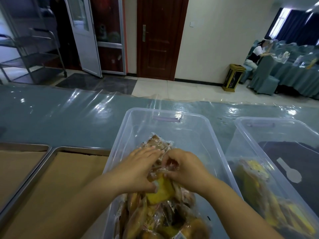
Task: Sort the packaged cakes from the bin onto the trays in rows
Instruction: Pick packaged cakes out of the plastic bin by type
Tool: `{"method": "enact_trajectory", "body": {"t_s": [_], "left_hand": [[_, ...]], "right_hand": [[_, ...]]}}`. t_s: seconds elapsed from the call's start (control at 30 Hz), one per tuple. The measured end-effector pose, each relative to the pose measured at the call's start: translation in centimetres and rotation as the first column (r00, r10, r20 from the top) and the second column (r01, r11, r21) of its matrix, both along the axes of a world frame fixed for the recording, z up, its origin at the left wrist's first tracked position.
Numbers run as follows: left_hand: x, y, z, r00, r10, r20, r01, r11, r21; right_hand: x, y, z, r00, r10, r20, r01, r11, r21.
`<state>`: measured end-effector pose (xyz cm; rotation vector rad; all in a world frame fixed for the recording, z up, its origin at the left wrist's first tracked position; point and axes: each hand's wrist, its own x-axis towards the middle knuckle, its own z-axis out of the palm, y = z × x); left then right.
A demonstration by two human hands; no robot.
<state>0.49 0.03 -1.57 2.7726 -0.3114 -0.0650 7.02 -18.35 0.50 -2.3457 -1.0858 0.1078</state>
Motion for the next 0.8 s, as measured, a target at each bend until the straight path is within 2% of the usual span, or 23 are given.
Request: {"method": "enact_trajectory", "body": {"t_s": [0.1, 0.17, 0.27, 0.37, 0.43, 0.5, 0.57, 0.67, 0.73, 0.8], "left_hand": [[0.0, -0.1, 0.5, 0.997, 0.037, -0.067, -0.045, 0.992, -0.118], [-0.1, -0.1, 0.8, 0.994, 0.05, -0.098, -0.063, 0.99, -0.128], [-0.2, 0.0, 1.3, 0.992, 0.11, -0.061, -0.116, 0.986, -0.116], [-0.3, 0.0, 1.8, 0.975, 0.208, 0.081, -0.196, 0.971, -0.139], [-0.3, 0.1, 2.1, 0.929, 0.302, 0.216, -0.261, 0.945, -0.198], [-0.5, 0.3, 2.3, 0.864, 0.395, 0.311, -0.319, 0.909, -0.267], [-0.6, 0.6, 2.4, 0.8, 0.495, 0.339, -0.384, 0.857, -0.344], [-0.8, 1.3, 2.3, 0.714, 0.638, 0.289, -0.445, 0.731, -0.517], [-0.8, 1.9, 2.3, 0.676, 0.705, 0.214, -0.448, 0.624, -0.641], [-0.8, 2.3, 2.3, 0.668, 0.732, 0.135, -0.441, 0.535, -0.721]], "right_hand": [[0.0, -0.2, 0.5, 0.987, -0.01, -0.162, 0.038, 0.984, 0.174], [-0.1, -0.3, 0.6, 0.966, 0.005, -0.259, 0.061, 0.967, 0.247], [0.3, -0.5, 0.7, 0.935, 0.009, -0.355, 0.125, 0.927, 0.353], [1.3, -0.7, 0.9, 0.891, -0.11, -0.441, 0.332, 0.82, 0.466], [1.9, -1.0, 1.0, 0.842, -0.228, -0.489, 0.492, 0.697, 0.521], [2.3, -1.2, 0.9, 0.799, -0.287, -0.528, 0.577, 0.612, 0.541], [2.7, -1.0, 0.5, 0.779, -0.311, -0.545, 0.595, 0.64, 0.486], [3.8, 0.4, -0.9, 0.778, -0.361, -0.514, 0.518, 0.832, 0.2], [4.9, 1.2, -2.0, 0.838, -0.417, -0.351, 0.411, 0.906, -0.096], [6.0, 1.6, -3.3, 0.902, -0.412, -0.131, 0.34, 0.863, -0.375]]}}
